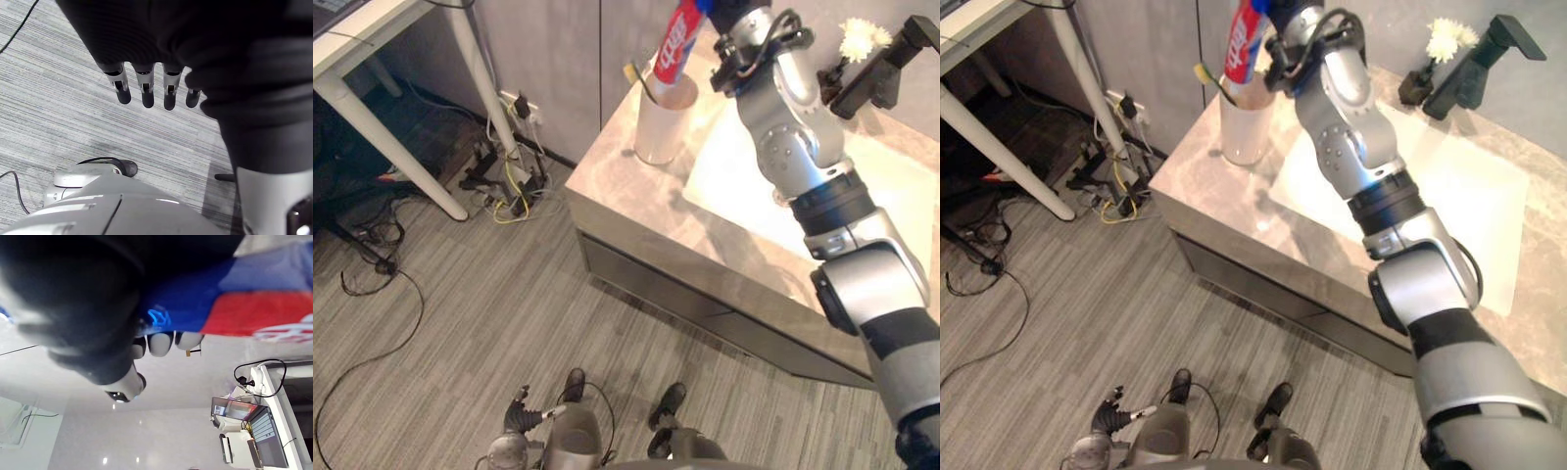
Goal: Organize washtable
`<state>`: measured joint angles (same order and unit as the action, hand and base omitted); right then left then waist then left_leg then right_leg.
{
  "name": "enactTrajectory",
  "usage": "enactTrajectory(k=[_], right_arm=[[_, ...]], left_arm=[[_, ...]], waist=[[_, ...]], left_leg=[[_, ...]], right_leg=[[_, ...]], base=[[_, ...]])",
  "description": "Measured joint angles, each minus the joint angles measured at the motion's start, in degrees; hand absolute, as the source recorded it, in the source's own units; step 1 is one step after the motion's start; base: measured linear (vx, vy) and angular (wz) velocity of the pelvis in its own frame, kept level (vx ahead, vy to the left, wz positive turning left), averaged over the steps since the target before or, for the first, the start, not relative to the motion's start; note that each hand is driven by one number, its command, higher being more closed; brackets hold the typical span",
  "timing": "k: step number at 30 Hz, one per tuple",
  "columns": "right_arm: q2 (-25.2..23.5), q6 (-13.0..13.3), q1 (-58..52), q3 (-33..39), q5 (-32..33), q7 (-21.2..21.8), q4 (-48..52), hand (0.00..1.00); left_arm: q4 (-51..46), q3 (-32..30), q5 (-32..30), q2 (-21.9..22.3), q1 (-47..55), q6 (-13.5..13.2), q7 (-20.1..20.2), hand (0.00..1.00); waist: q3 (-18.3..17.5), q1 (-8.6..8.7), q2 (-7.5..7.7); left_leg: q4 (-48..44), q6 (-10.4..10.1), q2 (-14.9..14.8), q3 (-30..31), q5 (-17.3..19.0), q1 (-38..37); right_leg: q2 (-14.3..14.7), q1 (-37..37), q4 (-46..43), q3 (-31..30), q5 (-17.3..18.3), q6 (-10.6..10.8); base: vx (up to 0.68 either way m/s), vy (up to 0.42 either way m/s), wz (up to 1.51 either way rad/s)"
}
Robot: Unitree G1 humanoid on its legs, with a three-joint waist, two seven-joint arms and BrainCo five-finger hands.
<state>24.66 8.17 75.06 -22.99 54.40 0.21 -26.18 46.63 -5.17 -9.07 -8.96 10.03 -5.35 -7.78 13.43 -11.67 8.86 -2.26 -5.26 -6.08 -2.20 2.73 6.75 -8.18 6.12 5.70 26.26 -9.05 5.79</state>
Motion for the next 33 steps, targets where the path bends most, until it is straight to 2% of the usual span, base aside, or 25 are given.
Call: enactTrajectory(k=[33], right_arm=[[0.0,-0.8,-3.8,0.0,-1.0,-0.3,0.0,1.00]], left_arm=[[0.0,0.0,0.0,-0.2,0.0,-0.1,0.0,0.00]], waist=[[0.1,0.15,0.30]], left_leg=[[0.0,0.0,0.1,-0.1,0.0,0.8]], right_leg=[[0.0,0.9,0.0,-0.1,0.0,0.0]], base=[[0.00,0.000,0.00]])
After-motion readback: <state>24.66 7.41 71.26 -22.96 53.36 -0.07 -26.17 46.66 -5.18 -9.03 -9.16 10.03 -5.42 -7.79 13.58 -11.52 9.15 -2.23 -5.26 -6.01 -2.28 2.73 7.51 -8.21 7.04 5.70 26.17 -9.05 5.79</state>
